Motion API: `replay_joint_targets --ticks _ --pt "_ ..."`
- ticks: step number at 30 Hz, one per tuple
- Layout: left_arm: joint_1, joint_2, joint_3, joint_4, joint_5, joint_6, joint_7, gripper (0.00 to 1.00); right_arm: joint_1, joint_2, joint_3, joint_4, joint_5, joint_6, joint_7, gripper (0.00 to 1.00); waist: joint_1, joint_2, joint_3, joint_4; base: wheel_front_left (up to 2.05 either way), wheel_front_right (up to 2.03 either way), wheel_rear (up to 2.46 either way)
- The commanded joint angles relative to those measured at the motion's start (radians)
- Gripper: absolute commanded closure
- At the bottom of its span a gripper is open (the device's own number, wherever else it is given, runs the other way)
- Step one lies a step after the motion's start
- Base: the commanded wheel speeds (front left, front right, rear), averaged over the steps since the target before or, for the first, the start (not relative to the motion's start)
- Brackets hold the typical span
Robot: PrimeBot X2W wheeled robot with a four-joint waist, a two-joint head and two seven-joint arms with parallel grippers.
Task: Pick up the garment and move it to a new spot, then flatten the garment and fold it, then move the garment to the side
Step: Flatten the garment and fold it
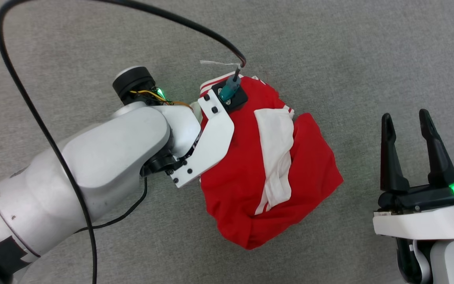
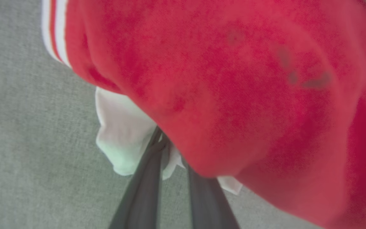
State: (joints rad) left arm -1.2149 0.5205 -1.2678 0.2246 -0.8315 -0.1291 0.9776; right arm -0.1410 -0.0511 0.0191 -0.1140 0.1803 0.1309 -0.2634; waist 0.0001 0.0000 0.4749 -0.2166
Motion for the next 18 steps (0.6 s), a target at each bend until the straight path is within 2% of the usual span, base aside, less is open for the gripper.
replay_joint_targets --ticks 1,5,9,12,18 --pt "0.035 0.004 -0.021 0.008 -0.004 0.000 -0.006 1.00 -0.001 0.002 0.000 0.004 -0.007 0.000 -0.002 0.00 -0.0001 0.0000 -0.017 0.013 0.00 0.00 0.00" --pt "0.020 0.005 -0.014 -0.028 -0.012 0.000 -0.050 1.00 0.021 0.002 0.000 0.012 -0.018 0.000 -0.002 0.00 -0.0001 0.0000 -0.066 0.048 0.00 0.00 0.00" --pt "0.009 0.038 -0.012 -0.048 -0.030 0.000 -0.100 1.00 0.039 0.002 -0.001 0.015 -0.024 0.000 -0.002 0.00 -0.0001 0.0000 -0.115 0.089 0.00 0.00 0.00" --pt "0.008 0.078 -0.012 -0.043 -0.052 0.000 -0.146 1.00 0.050 0.001 -0.003 0.019 -0.032 0.000 -0.002 0.00 -0.0001 0.0000 -0.147 0.118 0.00 0.00 0.00" --pt "0.052 0.206 -0.013 -0.016 -0.091 0.000 -0.202 1.00 0.074 0.001 -0.013 0.025 -0.039 0.000 -0.002 0.00 -0.0001 0.0000 -0.185 0.152 0.00 0.00 0.00"
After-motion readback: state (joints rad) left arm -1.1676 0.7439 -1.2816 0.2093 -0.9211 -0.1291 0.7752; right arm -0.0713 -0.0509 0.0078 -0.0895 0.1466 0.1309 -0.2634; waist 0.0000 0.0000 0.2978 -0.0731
